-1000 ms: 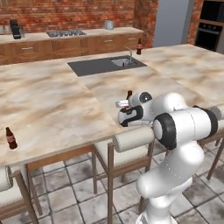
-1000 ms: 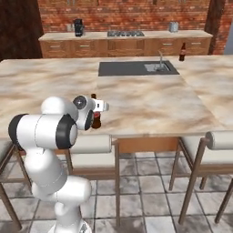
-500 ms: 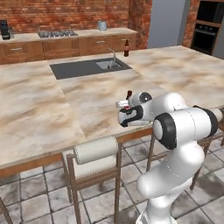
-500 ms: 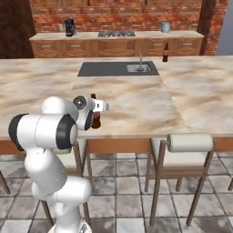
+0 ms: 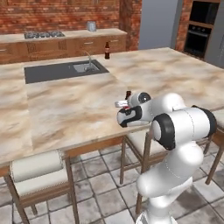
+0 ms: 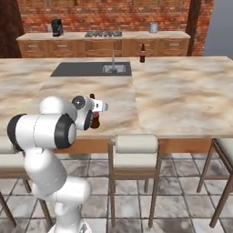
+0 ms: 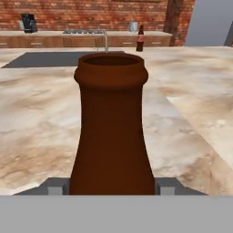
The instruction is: Place the large bottle from the dining counter next to the other large bottle outside the sink, and place the small bottle from the dining counter next to the other small bottle inside the sink.
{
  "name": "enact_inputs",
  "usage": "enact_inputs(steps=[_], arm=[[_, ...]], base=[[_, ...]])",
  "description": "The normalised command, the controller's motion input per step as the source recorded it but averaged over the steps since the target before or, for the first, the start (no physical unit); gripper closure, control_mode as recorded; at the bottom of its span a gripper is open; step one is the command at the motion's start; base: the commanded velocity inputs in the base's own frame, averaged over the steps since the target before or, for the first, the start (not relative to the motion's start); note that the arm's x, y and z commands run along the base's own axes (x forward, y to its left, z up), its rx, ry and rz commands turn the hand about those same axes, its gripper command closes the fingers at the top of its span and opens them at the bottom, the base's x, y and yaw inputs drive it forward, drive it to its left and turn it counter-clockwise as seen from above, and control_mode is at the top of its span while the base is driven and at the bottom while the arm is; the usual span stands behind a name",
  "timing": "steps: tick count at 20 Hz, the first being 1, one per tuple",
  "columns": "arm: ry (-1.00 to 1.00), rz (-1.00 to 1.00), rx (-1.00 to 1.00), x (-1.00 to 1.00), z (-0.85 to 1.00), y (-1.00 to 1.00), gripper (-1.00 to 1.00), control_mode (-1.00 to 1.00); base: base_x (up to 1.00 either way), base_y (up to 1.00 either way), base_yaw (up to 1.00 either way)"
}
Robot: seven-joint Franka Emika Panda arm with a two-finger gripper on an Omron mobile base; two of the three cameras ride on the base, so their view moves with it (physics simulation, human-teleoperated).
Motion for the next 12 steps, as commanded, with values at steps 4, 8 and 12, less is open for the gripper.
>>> enact_inputs(steps=[4,8,12], arm=[[0.00,0.00,0.00,0.00,0.00,0.00,1.00,1.00],[0.00,0.00,0.00,0.00,0.00,0.00,1.00,1.00],[0.00,0.00,0.00,0.00,0.00,0.00,1.00,1.00]], base=[[0.00,-0.99,0.04],[0.00,-1.00,0.04],[0.00,-1.00,0.03]])
